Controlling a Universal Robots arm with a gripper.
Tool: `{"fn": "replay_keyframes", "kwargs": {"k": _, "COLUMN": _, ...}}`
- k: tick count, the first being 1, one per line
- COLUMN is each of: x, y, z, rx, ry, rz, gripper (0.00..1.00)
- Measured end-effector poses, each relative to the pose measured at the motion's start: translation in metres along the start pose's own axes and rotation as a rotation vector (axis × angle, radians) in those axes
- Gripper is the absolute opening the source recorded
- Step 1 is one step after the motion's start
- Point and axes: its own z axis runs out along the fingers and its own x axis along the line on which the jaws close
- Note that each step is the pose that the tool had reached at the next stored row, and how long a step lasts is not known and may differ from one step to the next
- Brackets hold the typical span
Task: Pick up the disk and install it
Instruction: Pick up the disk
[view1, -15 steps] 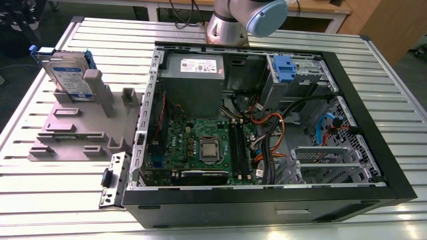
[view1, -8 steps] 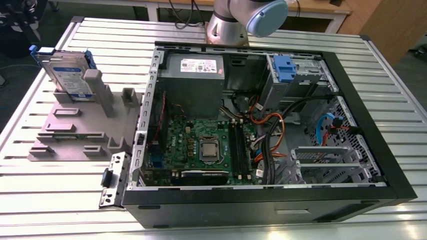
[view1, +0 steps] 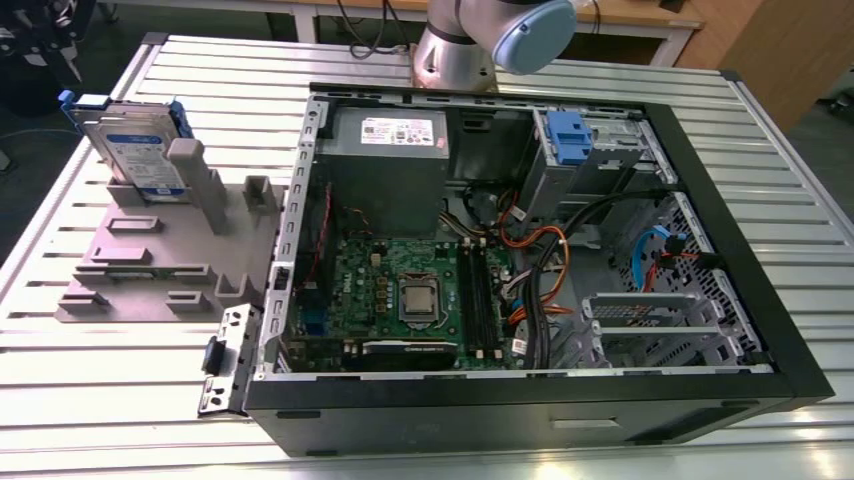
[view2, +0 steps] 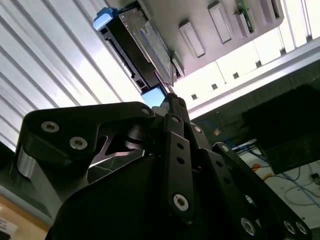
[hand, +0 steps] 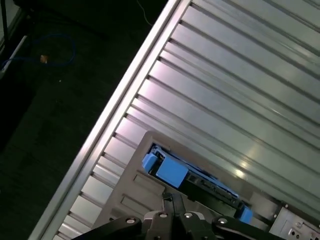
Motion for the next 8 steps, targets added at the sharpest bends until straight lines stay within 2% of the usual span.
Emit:
{"fn": "replay_keyframes", "kwargs": {"k": 3, "x": 0.0001, "y": 0.0, "z": 0.0002, "rx": -0.0011, "ry": 0.0021, "rz": -0.049, "gripper": 0.11}}
{"fn": "replay_keyframes", "kwargs": {"k": 8, "x": 0.0, "y": 0.0, "z": 0.0002, "rx": -0.0013, "ry": 0.0023, "rz": -0.058, "gripper": 0.11}}
